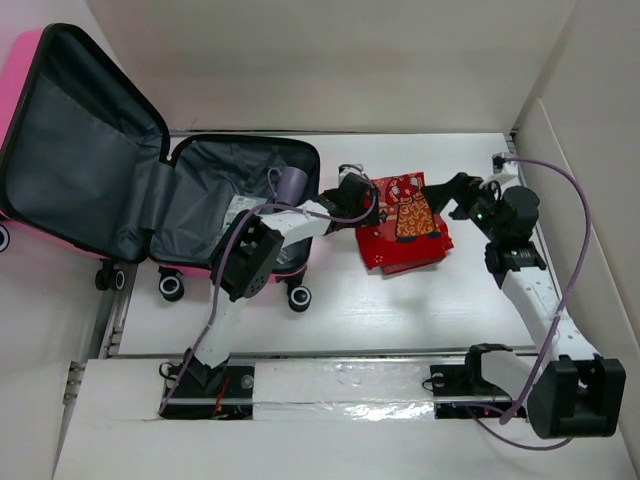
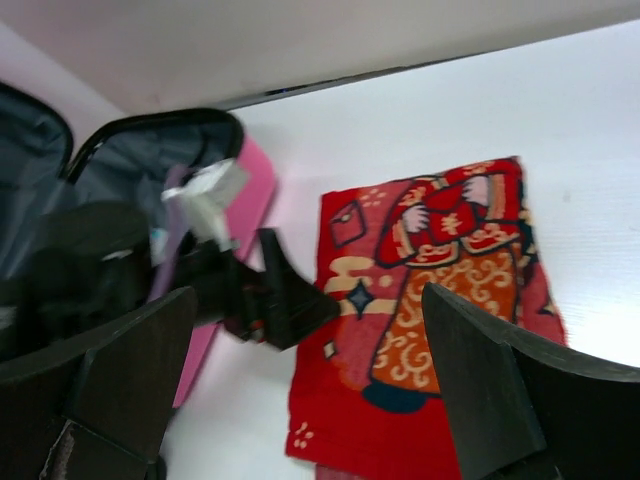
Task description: Pack the luggage
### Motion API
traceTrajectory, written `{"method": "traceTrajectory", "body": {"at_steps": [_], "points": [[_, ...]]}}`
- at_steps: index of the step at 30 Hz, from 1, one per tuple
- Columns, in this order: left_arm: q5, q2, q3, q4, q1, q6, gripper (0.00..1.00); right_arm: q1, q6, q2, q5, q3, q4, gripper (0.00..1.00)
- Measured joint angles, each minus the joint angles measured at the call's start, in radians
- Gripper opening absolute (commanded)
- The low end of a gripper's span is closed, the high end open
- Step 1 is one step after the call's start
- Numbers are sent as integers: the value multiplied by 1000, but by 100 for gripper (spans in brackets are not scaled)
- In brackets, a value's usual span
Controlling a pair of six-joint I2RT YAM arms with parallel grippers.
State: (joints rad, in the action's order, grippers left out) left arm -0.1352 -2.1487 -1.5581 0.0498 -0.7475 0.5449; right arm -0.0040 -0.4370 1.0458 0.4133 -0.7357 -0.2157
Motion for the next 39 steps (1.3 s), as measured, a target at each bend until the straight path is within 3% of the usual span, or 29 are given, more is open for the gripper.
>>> {"method": "traceTrajectory", "body": {"at_steps": [7, 10, 13, 14, 16, 17, 24, 29, 34, 39], "points": [[77, -148, -195, -4, 23, 13, 92, 170, 41, -22, -18, 0, 37, 100], [113, -193, -257, -17, 22, 19, 83, 238, 58, -23, -42, 0, 53, 100], [133, -216, -279, -35, 19, 33, 58, 277, 72, -27, -60, -2, 62, 100], [135, -220, -279, -47, 18, 34, 38, 282, 76, -30, -64, -2, 63, 100], [156, -224, -273, -73, 17, 48, 17, 286, 79, -44, -74, -2, 68, 100], [166, -224, -265, -92, 16, 47, 0, 287, 80, -53, -78, -2, 71, 100], [216, -198, -158, -264, 16, 23, 0, 287, 87, -172, -98, -2, 77, 100], [245, -93, -66, -259, 19, -26, 0, 287, 91, -297, -156, 7, 62, 98], [293, 86, -19, -217, 50, -70, 0, 287, 93, -358, -224, 74, 18, 98], [310, 328, 70, -194, 168, -97, 0, 284, 93, -297, -237, 116, 10, 98]]}}
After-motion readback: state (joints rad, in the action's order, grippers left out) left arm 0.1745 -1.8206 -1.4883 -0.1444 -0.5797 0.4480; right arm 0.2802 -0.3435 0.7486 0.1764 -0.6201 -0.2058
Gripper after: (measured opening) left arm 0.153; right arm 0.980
